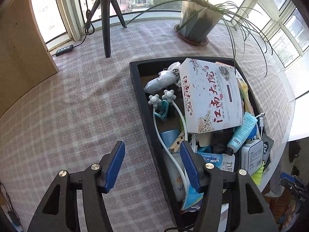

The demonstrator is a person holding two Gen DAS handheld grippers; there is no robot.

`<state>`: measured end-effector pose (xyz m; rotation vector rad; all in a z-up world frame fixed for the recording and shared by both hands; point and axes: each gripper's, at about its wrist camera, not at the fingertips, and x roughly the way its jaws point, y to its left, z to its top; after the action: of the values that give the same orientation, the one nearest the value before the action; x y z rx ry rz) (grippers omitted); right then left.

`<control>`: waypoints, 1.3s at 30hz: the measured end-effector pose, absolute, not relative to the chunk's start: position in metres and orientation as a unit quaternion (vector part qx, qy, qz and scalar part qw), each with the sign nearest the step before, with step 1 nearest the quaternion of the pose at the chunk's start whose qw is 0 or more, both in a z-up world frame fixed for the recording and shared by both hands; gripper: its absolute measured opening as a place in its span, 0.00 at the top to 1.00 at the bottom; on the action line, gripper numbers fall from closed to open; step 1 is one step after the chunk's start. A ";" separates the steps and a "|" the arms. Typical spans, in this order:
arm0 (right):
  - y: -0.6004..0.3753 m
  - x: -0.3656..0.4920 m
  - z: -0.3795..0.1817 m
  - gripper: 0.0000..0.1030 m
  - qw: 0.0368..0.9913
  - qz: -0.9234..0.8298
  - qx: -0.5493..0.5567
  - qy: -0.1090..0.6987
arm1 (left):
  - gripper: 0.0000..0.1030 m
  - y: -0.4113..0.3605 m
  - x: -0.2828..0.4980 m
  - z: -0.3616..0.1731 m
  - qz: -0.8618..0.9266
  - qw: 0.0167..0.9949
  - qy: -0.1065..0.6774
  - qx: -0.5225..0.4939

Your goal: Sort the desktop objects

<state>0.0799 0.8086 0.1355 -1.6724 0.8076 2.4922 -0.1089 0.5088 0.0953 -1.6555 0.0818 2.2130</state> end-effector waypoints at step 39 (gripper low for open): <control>0.407 0.015 0.148 0.41 -0.192 0.841 -0.505 0.034 | 0.26 0.209 0.054 0.073 0.818 -0.030 -0.079 -0.570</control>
<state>0.0147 0.4067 0.1481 -1.8151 0.1237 3.0221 0.0544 0.2094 0.0733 -1.8247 -0.2527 2.6187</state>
